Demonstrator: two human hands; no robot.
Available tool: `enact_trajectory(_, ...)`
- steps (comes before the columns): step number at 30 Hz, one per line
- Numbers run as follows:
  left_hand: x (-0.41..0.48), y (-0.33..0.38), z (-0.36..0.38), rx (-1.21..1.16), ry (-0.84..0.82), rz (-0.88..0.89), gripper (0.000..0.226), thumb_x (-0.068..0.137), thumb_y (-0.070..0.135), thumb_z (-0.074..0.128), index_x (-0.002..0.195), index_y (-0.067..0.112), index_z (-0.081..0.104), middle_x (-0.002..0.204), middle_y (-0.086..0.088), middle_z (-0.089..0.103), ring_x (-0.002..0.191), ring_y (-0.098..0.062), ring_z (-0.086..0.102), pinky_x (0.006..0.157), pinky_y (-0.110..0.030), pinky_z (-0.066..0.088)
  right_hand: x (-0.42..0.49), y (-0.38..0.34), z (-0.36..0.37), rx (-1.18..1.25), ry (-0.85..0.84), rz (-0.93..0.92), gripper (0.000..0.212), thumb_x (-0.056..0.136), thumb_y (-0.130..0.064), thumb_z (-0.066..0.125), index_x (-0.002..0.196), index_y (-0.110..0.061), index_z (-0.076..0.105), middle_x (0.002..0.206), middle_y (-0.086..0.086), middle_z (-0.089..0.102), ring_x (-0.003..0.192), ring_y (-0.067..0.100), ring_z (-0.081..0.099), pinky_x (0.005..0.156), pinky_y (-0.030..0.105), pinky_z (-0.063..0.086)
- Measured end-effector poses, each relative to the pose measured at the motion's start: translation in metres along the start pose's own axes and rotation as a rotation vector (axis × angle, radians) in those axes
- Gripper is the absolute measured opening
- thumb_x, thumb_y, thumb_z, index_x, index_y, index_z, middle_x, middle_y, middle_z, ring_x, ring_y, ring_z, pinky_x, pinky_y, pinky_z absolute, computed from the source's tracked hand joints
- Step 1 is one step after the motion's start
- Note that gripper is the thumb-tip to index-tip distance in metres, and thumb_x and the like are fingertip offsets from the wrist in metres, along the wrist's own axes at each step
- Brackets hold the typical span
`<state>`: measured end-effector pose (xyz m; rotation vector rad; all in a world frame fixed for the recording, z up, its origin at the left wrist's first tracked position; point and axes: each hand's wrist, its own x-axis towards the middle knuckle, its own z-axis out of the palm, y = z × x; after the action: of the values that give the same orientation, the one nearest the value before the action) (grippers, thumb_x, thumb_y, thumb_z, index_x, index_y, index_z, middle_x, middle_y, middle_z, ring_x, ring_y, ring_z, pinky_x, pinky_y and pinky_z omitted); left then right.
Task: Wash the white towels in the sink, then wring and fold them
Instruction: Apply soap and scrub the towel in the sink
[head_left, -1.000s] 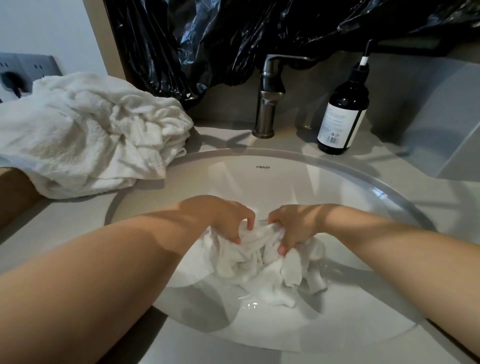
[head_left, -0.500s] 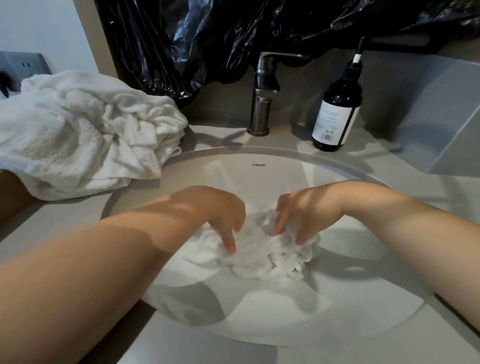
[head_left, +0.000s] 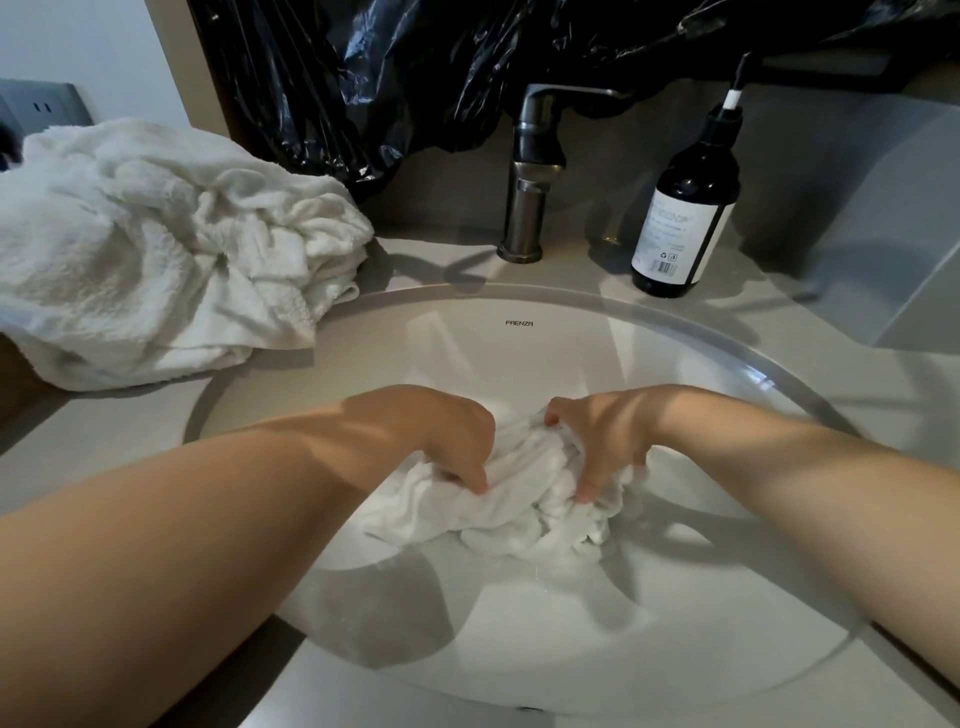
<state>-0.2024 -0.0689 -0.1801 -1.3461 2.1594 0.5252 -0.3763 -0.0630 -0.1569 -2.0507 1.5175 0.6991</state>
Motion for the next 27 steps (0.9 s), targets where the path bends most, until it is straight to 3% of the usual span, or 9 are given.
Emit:
enact_trajectory(2,-0.003,-0.001,-0.002,-0.015,0.034,0.006,0.035,0.091,0.036,0.062,0.102,0.003,0.059,0.103,-0.011,0.060,0.083,-0.021,0.049,0.062,-0.025,0.037,-0.003,0.003,-0.006,0.016,0.094,-0.042,0.064,0.067,-0.018,0.083,0.121,-0.022,0.048,0.101,-0.001,0.056,0.092,0.023,0.062,0.062,0.032,0.054)
enact_trajectory(5,-0.006,-0.014,-0.003,-0.218,0.085,-0.033,0.039,0.085,0.033,0.068,0.116,0.018,0.049,0.104,0.002,0.061,0.092,-0.021,0.059,0.075,-0.029,0.046,-0.008,0.010,-0.014,0.191,0.225,-0.142,0.051,0.064,-0.007,0.083,0.106,-0.023,0.059,0.099,-0.001,0.057,0.087,0.019,0.057,0.062,0.030,0.051)
enact_trajectory(7,-0.009,-0.021,-0.007,-0.359,0.101,-0.007,0.024,0.085,0.024,0.065,0.107,0.020,0.057,0.089,0.002,0.066,0.079,-0.018,0.063,0.068,-0.024,0.048,-0.015,0.014,-0.019,0.354,0.272,-0.216,0.049,0.061,-0.001,0.082,0.098,-0.025,0.062,0.094,-0.001,0.059,0.085,0.018,0.058,0.064,0.031,0.051)
enact_trajectory(9,-0.017,-0.026,-0.015,-0.435,0.166,0.049,0.005,0.086,0.019,0.064,0.082,0.021,0.063,0.071,0.005,0.061,0.065,-0.013,0.055,0.059,-0.019,0.043,-0.022,0.017,-0.023,0.491,0.268,-0.300,0.047,0.052,0.001,0.082,0.090,-0.022,0.065,0.089,0.002,0.063,0.080,0.017,0.059,0.062,0.030,0.048)
enact_trajectory(12,-0.032,-0.038,-0.024,-0.670,0.279,0.166,0.028,0.090,0.018,0.064,0.063,0.023,0.057,0.060,0.002,0.048,0.058,-0.012,0.042,0.053,-0.019,0.035,-0.033,0.022,-0.029,0.672,0.199,-0.423,0.044,0.036,-0.003,0.075,0.076,-0.019,0.064,0.082,0.009,0.061,0.075,0.023,0.058,0.055,0.028,0.044)
enact_trajectory(15,-0.041,-0.041,-0.028,-1.058,0.196,0.292,0.005,0.092,0.015,0.059,0.091,0.011,0.056,0.084,-0.011,0.050,0.074,-0.021,0.049,0.062,-0.021,0.043,-0.040,0.025,-0.036,0.930,0.155,-0.538,0.035,0.026,-0.005,0.069,0.059,-0.016,0.061,0.068,0.010,0.056,0.064,0.025,0.056,0.053,0.026,0.042)
enact_trajectory(20,-0.047,-0.044,-0.040,-1.456,0.105,0.408,0.026,0.086,0.014,0.058,0.112,0.012,0.064,0.105,-0.004,0.071,0.093,-0.017,0.068,0.085,-0.028,0.055,-0.051,0.026,-0.042,1.272,-0.050,-0.583,0.058,0.023,0.000,0.070,0.080,-0.001,0.069,0.073,0.016,0.068,0.063,0.027,0.068,0.055,0.026,0.055)
enact_trajectory(24,-0.048,-0.045,-0.040,-1.310,0.164,0.194,0.014,0.098,0.016,0.053,0.098,0.014,0.067,0.094,-0.003,0.071,0.084,-0.015,0.068,0.079,-0.028,0.056,-0.035,0.025,-0.036,1.074,-0.040,-0.207,0.040,0.054,-0.016,0.070,0.091,-0.005,0.062,0.089,0.015,0.061,0.069,0.023,0.062,0.065,0.030,0.051)
enact_trajectory(27,-0.038,-0.045,-0.034,-0.639,0.160,-0.043,0.026,0.099,0.034,0.053,0.110,0.014,0.066,0.111,-0.006,0.067,0.101,-0.021,0.063,0.096,-0.039,0.050,-0.027,0.019,-0.031,0.734,-0.009,-0.085,0.026,0.084,-0.019,0.059,0.110,-0.016,0.060,0.106,0.009,0.058,0.083,0.020,0.058,0.066,0.028,0.049)
